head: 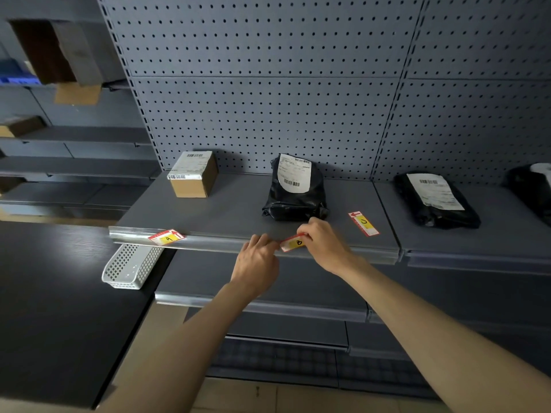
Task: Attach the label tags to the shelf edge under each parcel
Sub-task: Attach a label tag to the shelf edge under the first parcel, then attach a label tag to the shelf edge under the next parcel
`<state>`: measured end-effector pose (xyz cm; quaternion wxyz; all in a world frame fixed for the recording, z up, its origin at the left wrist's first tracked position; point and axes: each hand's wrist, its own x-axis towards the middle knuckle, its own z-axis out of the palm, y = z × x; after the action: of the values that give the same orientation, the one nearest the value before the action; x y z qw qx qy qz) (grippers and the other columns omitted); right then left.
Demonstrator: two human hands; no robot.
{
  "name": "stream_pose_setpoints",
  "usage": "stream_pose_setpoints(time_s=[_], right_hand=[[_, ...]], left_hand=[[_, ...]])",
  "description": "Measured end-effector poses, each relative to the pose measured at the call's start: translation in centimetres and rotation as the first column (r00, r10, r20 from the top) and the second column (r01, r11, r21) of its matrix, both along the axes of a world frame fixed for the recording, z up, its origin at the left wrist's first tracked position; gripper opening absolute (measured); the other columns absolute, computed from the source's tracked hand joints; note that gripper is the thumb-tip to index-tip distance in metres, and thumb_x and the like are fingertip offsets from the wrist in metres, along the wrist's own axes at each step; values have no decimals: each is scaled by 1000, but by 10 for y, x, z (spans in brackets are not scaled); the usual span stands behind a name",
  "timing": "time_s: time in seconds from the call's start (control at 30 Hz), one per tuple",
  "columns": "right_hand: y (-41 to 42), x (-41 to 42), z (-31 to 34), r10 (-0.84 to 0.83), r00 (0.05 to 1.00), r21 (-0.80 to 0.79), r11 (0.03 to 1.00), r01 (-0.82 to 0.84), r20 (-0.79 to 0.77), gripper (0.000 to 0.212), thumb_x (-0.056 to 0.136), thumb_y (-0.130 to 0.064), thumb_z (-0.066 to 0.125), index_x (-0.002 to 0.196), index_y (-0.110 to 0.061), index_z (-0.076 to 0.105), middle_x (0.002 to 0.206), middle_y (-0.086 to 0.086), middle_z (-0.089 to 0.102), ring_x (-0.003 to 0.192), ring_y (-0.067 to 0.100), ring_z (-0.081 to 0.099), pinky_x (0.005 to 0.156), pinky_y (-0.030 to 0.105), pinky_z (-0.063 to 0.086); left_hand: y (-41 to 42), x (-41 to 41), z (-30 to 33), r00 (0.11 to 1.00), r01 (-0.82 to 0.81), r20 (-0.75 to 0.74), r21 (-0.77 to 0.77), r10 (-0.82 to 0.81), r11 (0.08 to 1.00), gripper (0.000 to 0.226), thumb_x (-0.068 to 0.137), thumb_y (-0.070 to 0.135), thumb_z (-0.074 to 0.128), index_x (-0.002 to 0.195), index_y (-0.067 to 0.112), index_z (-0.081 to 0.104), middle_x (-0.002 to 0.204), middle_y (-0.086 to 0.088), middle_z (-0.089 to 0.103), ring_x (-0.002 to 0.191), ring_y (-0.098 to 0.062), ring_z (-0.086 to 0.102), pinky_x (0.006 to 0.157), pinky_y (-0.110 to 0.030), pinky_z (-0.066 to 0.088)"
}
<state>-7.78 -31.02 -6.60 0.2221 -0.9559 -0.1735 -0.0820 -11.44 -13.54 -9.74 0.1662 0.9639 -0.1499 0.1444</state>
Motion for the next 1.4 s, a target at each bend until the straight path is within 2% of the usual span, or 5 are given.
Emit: stream_pose_setpoints(time_s=[0.5, 0.7, 0.87, 1.13, 1.4], right_hand=[[-4, 0, -4, 10, 1000, -1, 1000, -10, -12, 27, 96, -22, 55, 120, -11, 52, 114, 5, 47, 79, 20, 59, 62, 31, 43], [-56, -9, 20, -152, 986, -55, 986, 156, 62, 23, 98, -32, 49, 102, -11, 58, 105, 4, 55, 74, 19, 60, 63, 34, 53], [-114, -9, 33, -271, 961, -143, 951, 276, 54, 24, 95, -31, 54, 104, -10, 60, 103, 6, 55, 75, 23, 62, 57, 29, 40], [-175, 31, 23, -279, 960, -171, 947, 272, -16, 19, 95, -26, 54, 96, -9, 62, 103, 7, 56, 79, 26, 65, 64, 34, 50], [-198, 77, 3, -119, 991, -144, 984, 108, -66, 11, 95, -19, 54, 100, -9, 56, 106, 8, 54, 84, 28, 63, 62, 31, 41]], left_hand=[[1, 9, 7, 999, 22, -33, 46, -20, 999, 30, 91, 15, 53, 119, 14, 62, 119, -2, 61, 113, -22, 53, 95, -33, 47], [-18, 21, 47, 997, 9, 71, 5, -10, 1000, 11, 90, 19, 55, 92, 11, 63, 93, -4, 65, 91, -24, 58, 76, -36, 51], [-76, 40, 76, 1000, 9, 14, -21, -9, 1000, 14, 88, 21, 55, 92, 12, 64, 94, -2, 67, 96, -24, 59, 77, -39, 51], [-185, 77, 61, 925, -164, -331, 93, 186, 982, 50, 85, 52, 57, 108, 7, 63, 113, -11, 64, 107, -29, 58, 82, -37, 48], [-244, 112, 36, 795, -393, -411, 211, 446, 895, 93, 72, 72, 63, 132, 4, 47, 130, -13, 50, 121, -30, 46, 90, -41, 47]])
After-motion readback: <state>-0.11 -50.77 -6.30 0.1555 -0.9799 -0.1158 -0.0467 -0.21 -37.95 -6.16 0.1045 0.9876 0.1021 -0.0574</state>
